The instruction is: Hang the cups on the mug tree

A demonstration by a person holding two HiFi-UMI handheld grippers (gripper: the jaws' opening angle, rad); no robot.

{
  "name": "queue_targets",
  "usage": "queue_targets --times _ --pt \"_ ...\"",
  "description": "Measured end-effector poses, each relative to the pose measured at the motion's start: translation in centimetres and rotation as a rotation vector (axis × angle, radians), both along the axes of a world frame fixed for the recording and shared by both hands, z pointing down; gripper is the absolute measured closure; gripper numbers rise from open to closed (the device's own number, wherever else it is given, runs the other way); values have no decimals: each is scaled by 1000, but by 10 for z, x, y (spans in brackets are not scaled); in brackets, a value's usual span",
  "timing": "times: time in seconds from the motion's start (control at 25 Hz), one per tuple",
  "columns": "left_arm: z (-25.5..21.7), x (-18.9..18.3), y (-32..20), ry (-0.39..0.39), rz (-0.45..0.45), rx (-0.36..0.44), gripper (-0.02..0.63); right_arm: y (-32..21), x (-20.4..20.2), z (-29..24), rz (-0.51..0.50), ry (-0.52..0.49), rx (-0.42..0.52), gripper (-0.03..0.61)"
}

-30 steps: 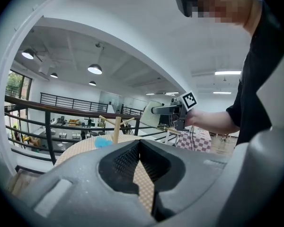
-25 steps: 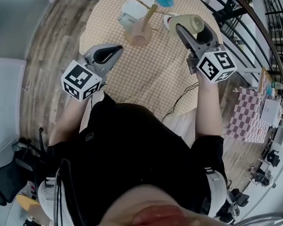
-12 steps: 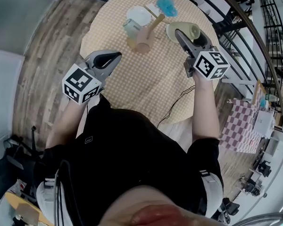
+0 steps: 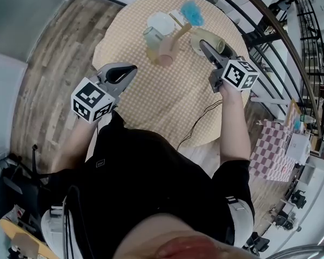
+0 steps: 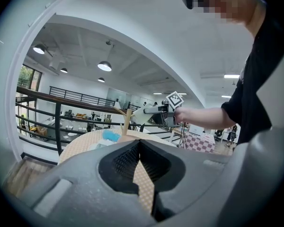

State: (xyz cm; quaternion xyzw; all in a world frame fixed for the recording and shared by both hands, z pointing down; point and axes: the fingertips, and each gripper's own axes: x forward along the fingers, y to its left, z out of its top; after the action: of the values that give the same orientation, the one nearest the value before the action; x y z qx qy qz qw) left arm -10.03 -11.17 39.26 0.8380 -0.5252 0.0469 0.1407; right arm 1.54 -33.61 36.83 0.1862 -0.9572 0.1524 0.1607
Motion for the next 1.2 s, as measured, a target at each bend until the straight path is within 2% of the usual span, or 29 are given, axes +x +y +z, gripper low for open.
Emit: queue_targets --times 0.56,0.72,0.96,1.2 --pt "11 -6 -4 3 -14 -26 607 -5 -13 25 -63 86 9 245" --pt "14 -7 -8 4 -14 -35 607 -8 -14 32 -84 62 -60 245" --pt "17 -7 -9 8 -11 -45 607 -8 -14 33 -96 -29 -163 244" --pt "17 -6 -13 5 -2 -50 607 -10 -15 33 -100 -54 -171 244"
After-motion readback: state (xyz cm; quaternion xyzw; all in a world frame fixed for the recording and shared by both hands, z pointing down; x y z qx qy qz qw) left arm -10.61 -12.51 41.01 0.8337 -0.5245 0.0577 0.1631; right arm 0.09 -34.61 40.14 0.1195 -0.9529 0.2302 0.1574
